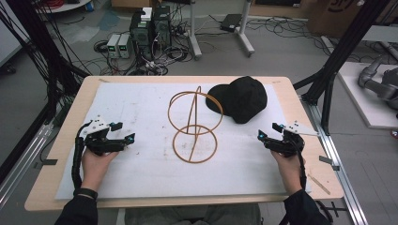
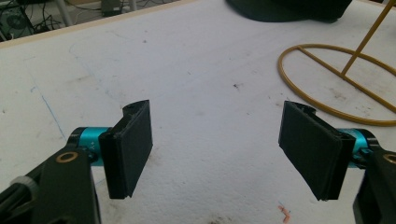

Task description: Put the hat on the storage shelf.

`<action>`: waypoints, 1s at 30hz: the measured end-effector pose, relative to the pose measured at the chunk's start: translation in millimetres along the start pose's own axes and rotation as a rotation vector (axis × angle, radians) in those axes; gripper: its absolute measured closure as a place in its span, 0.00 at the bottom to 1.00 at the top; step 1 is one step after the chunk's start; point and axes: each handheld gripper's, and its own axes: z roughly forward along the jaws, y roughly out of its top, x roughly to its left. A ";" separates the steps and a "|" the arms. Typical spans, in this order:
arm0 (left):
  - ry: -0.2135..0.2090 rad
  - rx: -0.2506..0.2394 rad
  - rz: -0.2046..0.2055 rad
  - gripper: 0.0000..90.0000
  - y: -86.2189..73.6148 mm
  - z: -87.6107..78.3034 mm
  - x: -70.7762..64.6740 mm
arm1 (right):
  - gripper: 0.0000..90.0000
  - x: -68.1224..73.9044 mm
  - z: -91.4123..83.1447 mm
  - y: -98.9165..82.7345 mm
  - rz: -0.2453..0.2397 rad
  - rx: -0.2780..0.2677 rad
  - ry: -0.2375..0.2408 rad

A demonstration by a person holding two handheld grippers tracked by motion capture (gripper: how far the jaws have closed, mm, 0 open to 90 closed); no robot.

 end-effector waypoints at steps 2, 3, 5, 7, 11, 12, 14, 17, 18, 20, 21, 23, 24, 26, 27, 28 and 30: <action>0.003 0.001 -0.001 0.28 -0.1 0.1 0.2 | 0.32 0.8 -0.7 1.2 0.002 -0.003 -0.003; 0.004 0.005 -0.002 0.28 -0.3 0.2 0.1 | 0.32 1.0 -0.4 1.6 0.002 -0.006 -0.001; 0.003 0.010 -0.001 0.28 -0.5 0.1 0.5 | 0.31 1.1 0.3 1.9 0.000 -0.007 -0.001; 0.004 0.019 -0.005 0.28 -1.1 0.2 0.5 | 0.31 3.1 2.2 3.1 -0.002 -0.008 0.006; 0.005 0.013 -0.004 0.28 -1.1 -0.6 0.8 | 0.31 7.6 5.1 7.8 -0.004 -0.012 0.020; 0.005 0.015 -0.002 0.28 -1.0 -0.9 1.0 | 0.31 8.6 5.7 9.2 -0.013 -0.016 0.018; 0.001 0.017 -0.004 0.28 -1.0 -1.3 0.5 | 0.31 12.1 8.2 14.3 -0.016 -0.016 0.028; 0.003 0.015 -0.002 0.28 -0.6 -1.9 -0.2 | 0.32 16.5 13.7 22.0 -0.031 -0.018 0.030; 0.000 0.012 -0.008 0.28 -0.8 -2.1 -0.5 | 0.32 18.0 16.0 24.9 -0.031 -0.015 0.033; 0.000 0.012 -0.007 0.28 -1.5 -2.0 -0.6 | 0.32 20.9 22.0 31.8 -0.033 -0.007 0.039; 0.006 0.011 -0.003 0.28 -3.2 -1.3 -1.0 | 0.32 21.9 24.0 33.9 -0.035 -0.009 0.042; 0.004 0.021 -0.001 0.28 -3.9 0.4 -1.1 | 0.32 25.3 30.0 39.4 -0.038 -0.012 0.045; 0.007 0.024 0.002 0.28 -3.8 0.4 -1.2 | 0.32 26.4 33.8 42.1 -0.045 -0.020 0.044; 0.009 0.018 0.002 0.28 -3.7 0.4 -1.6 | 0.33 28.8 41.2 46.5 -0.035 -0.017 0.050; 0.004 0.013 0.003 0.28 -3.2 0.1 -1.7 | 0.33 30.2 47.4 49.1 -0.038 -0.013 0.044; 0.005 0.009 0.002 0.28 -3.0 -0.3 -2.3 | 0.33 30.8 53.1 51.3 -0.035 -0.007 0.044; 0.002 0.012 0.000 0.28 -3.1 -0.2 -2.4 | 0.33 32.5 63.6 55.0 -0.019 -0.006 0.048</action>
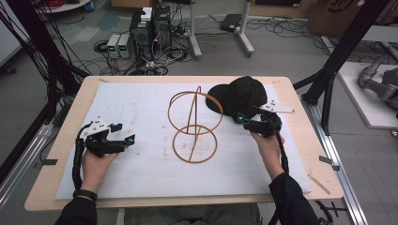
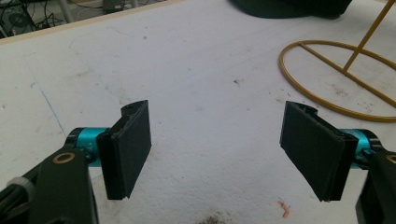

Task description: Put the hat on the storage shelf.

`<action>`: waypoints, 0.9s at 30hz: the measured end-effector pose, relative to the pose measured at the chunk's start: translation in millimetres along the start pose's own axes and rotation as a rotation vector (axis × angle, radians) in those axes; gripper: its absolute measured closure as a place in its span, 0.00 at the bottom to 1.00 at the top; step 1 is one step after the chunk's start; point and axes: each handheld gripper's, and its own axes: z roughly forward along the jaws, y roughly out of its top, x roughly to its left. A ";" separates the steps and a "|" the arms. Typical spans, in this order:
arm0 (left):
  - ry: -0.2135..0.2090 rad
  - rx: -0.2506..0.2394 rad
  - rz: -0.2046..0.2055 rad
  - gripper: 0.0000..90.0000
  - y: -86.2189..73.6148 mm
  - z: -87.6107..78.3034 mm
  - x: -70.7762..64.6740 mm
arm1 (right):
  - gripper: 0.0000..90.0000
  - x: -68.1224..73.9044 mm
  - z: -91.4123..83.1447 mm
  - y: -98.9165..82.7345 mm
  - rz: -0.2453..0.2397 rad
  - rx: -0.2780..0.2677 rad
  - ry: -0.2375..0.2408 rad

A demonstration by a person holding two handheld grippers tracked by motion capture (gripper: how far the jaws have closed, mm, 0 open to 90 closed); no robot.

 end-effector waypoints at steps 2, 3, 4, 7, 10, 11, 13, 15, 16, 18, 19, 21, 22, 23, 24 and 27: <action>0.000 0.001 0.000 0.28 -0.2 0.0 0.2 | 0.33 0.4 9.9 4.1 0.010 0.005 -0.001; 0.000 0.001 0.000 0.28 -0.2 0.0 0.2 | 0.33 0.5 14.6 6.0 0.020 0.010 -0.004; 0.001 0.003 0.001 0.28 -0.2 -0.1 0.4 | 0.33 0.5 14.6 6.0 0.020 0.010 -0.004; 0.001 -0.001 0.005 0.28 -0.5 -0.7 0.8 | 0.34 0.3 29.6 13.2 0.040 0.016 -0.016; 0.000 0.000 0.004 0.28 -1.0 -0.6 0.3 | 0.37 -1.3 38.2 17.4 0.058 0.028 -0.029; 0.000 0.000 0.004 0.28 -1.0 -0.6 0.3 | 0.37 -2.0 41.1 17.9 0.064 0.033 -0.038; -0.002 0.006 0.007 0.28 -1.3 -0.3 0.0 | 0.37 -2.7 44.2 18.3 0.065 0.042 -0.048; -0.002 0.005 0.009 0.28 -1.2 -0.1 -0.4 | 0.38 -4.4 53.4 19.0 0.088 0.068 -0.086; 0.000 0.004 0.010 0.28 -1.1 -0.2 -0.6 | 0.38 -5.0 56.2 19.7 0.100 0.073 -0.088; -0.003 0.001 0.010 0.28 -1.1 -0.1 -0.7 | 0.39 -6.1 61.4 21.4 0.114 0.083 -0.114; -0.003 0.002 0.009 0.28 -1.1 0.0 -0.7 | 0.42 -6.7 63.2 21.3 0.121 0.079 -0.121; -0.004 0.006 0.014 0.28 -1.2 0.2 -0.7 | 0.45 -9.0 65.2 19.5 0.149 0.071 -0.141; -0.003 0.011 0.013 0.28 -1.4 0.8 -0.9 | 0.47 -10.6 66.1 18.2 0.163 0.075 -0.144; -0.003 0.011 0.013 0.28 -1.4 0.8 -0.9 | 0.49 -11.9 66.8 17.1 0.173 0.076 -0.154; -0.003 0.012 0.014 0.28 -1.6 1.0 -0.8 | 0.49 -13.0 67.7 16.3 0.183 0.077 -0.162; -0.004 0.020 0.015 0.28 -2.0 2.2 -1.0 | 0.52 -14.7 69.5 15.3 0.206 0.064 -0.168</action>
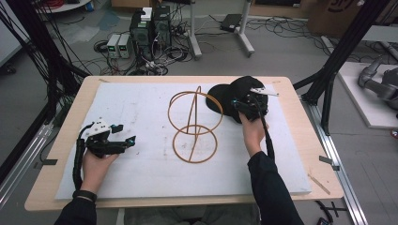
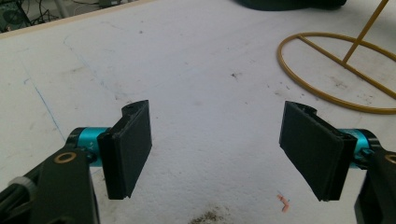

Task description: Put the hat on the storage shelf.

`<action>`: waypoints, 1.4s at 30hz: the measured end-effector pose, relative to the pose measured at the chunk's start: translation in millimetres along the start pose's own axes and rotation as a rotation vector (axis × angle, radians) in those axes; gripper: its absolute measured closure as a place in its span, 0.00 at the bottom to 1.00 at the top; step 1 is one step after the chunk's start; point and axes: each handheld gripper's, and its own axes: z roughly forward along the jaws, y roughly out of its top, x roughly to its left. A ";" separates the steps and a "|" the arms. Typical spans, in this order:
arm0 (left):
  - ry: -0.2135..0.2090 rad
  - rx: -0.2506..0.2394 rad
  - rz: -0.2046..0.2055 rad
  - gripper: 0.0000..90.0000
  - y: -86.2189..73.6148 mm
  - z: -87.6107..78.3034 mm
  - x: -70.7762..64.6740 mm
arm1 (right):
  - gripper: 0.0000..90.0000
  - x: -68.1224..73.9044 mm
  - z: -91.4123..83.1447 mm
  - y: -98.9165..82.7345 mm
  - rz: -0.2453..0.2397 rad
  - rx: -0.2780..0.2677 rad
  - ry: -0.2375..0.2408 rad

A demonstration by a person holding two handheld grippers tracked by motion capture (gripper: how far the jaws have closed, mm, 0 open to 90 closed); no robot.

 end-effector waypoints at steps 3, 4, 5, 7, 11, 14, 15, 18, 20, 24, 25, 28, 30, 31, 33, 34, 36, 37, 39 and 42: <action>-0.003 0.000 -0.003 0.28 -0.1 0.6 -0.6 | 0.55 -1.7 2.0 -0.8 0.037 -0.013 0.000; -0.002 0.001 -0.001 0.28 -0.2 1.0 -0.8 | 0.55 -1.7 2.0 -0.8 0.037 -0.013 0.000; -0.003 0.003 -0.001 0.28 -0.3 1.3 -1.1 | 0.56 -2.1 2.6 -1.0 0.049 -0.019 0.000; -0.006 0.008 0.002 0.29 -0.6 1.8 -1.5 | 0.60 -0.9 4.4 -1.5 0.058 -0.033 -0.002; -0.010 0.012 0.005 0.29 -1.0 3.5 -2.2 | 0.64 2.1 5.2 -0.9 0.022 -0.037 -0.021; -0.015 0.018 0.008 0.29 -1.8 4.3 -1.7 | 0.64 3.3 1.9 1.2 -0.041 -0.019 -0.028; -0.011 0.021 0.008 0.29 -2.3 4.8 -1.5 | 0.64 3.3 1.9 1.2 -0.041 -0.019 -0.028; -0.013 0.030 0.003 0.29 -3.7 7.2 -1.5 | 0.59 6.1 0.1 5.9 -0.080 0.014 -0.051; -0.015 0.036 0.011 0.29 -3.5 7.4 -3.3 | 0.58 8.1 -0.2 7.8 -0.100 0.014 -0.050; -0.019 0.032 0.014 0.30 -2.8 8.0 -5.1 | 0.48 14.0 3.8 15.7 -0.022 0.036 -0.065; -0.021 0.033 0.014 0.30 -2.7 8.0 -5.7 | 0.48 14.0 3.8 15.7 -0.022 0.036 -0.065; -0.019 0.037 0.022 0.30 -2.8 7.9 -6.6 | 0.46 13.6 8.7 15.4 -0.005 0.045 -0.112; -0.020 0.043 0.016 0.30 -3.2 8.2 -6.5 | 0.47 12.3 11.8 13.6 0.015 0.044 -0.135; -0.019 0.044 0.015 0.30 -3.5 8.5 -6.5 | 0.47 10.8 13.2 12.8 0.033 0.037 -0.139; -0.020 0.047 0.020 0.30 -3.9 8.6 -6.3 | 0.50 8.8 15.8 11.6 0.062 0.027 -0.138; -0.020 0.049 0.020 0.30 -4.1 8.8 -6.3 | 0.54 8.1 16.9 11.2 0.068 0.024 -0.142; -0.020 0.049 0.016 0.30 -4.4 9.4 -6.9 | 0.61 5.6 19.8 9.9 0.068 0.029 -0.145; -0.021 0.052 0.020 0.30 -4.4 9.4 -6.9 | 0.64 4.0 20.6 9.3 0.081 0.030 -0.139; -0.020 0.058 0.025 0.30 -4.8 10.0 -7.3 | 0.75 2.8 20.4 9.3 0.081 0.023 -0.127; -0.019 0.061 0.027 0.30 -5.2 10.1 -7.7 | 0.91 2.4 16.4 12.3 0.080 0.002 -0.082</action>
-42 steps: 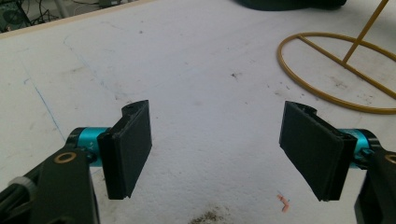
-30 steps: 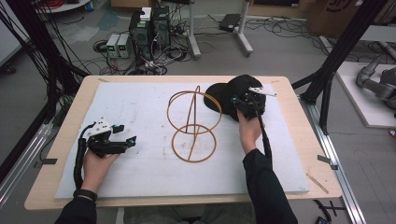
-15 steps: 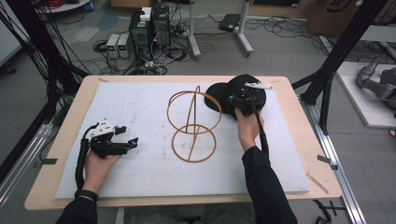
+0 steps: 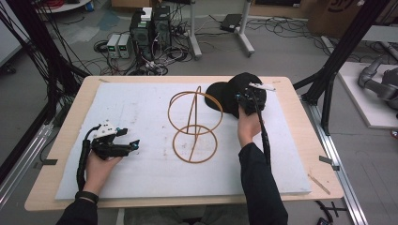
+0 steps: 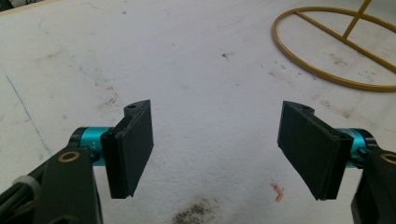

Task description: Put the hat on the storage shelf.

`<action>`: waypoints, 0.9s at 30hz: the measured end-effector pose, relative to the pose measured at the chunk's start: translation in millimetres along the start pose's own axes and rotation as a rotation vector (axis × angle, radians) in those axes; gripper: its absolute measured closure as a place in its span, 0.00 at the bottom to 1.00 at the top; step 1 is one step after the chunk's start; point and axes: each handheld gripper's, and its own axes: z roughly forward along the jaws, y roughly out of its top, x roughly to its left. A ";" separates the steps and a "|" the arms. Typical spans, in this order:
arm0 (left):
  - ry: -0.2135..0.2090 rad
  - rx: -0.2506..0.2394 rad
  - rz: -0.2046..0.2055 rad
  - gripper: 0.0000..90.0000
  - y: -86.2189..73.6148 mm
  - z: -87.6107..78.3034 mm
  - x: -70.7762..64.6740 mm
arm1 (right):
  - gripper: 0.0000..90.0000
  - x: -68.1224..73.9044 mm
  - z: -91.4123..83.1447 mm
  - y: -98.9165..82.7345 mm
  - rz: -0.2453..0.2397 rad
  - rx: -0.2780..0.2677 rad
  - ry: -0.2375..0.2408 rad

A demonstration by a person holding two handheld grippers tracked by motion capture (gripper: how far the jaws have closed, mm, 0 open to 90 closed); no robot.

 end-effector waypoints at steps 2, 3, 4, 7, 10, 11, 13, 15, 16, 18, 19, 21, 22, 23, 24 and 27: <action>0.000 0.003 -0.001 0.30 0.0 0.0 -0.2 | 0.96 -1.4 -1.7 1.1 0.015 0.000 0.043; -0.001 0.002 -0.001 0.30 0.1 0.1 -0.4 | 0.97 -2.7 -2.2 1.5 0.015 -0.001 0.056; -0.002 0.001 -0.001 0.30 0.3 0.0 -0.8 | 0.98 -3.3 -2.7 1.6 0.023 0.002 0.068; 0.001 0.003 0.006 0.30 0.5 -0.5 -1.2 | 0.99 -5.1 -7.2 1.6 0.032 -0.005 0.131; -0.001 0.003 0.006 0.30 0.4 -0.3 -0.9 | 0.99 -3.0 -11.3 2.9 0.001 -0.004 0.136; 0.001 0.007 0.010 0.30 0.4 -0.3 -0.8 | 0.99 -1.5 -16.2 5.4 -0.022 -0.010 0.141; 0.000 0.009 0.009 0.30 0.4 -0.1 -1.3 | 0.99 0.4 -20.6 7.5 -0.059 -0.009 0.130; 0.000 0.006 0.009 0.30 0.5 0.2 -1.8 | 0.99 0.4 -22.6 8.4 -0.068 -0.013 0.127; 0.001 0.006 0.010 0.30 0.5 0.5 -1.8 | 0.99 1.0 -27.2 10.5 -0.082 -0.027 0.127; 0.001 0.008 0.010 0.30 0.4 0.7 -1.7 | 0.99 2.0 -32.4 13.1 -0.091 -0.045 0.134; 0.001 0.008 0.010 0.30 0.4 0.7 -1.7 | 0.99 2.0 -32.4 13.1 -0.091 -0.045 0.134; 0.002 0.009 0.010 0.30 0.3 0.8 -1.7 | 0.99 3.1 -37.7 16.0 -0.099 -0.061 0.145; 0.001 0.009 0.011 0.30 0.4 0.9 -1.9 | 0.99 5.1 -42.4 19.0 -0.110 -0.066 0.152; 0.001 0.009 0.011 0.30 0.4 0.9 -1.9 | 0.99 5.1 -42.4 19.0 -0.110 -0.066 0.152; 0.001 0.011 0.011 0.30 0.3 1.2 -2.2 | 0.99 6.6 -47.6 22.0 -0.111 -0.079 0.163; 0.000 0.015 0.012 0.30 0.1 1.5 -2.0 | 0.99 10.4 -57.2 28.4 -0.110 -0.109 0.182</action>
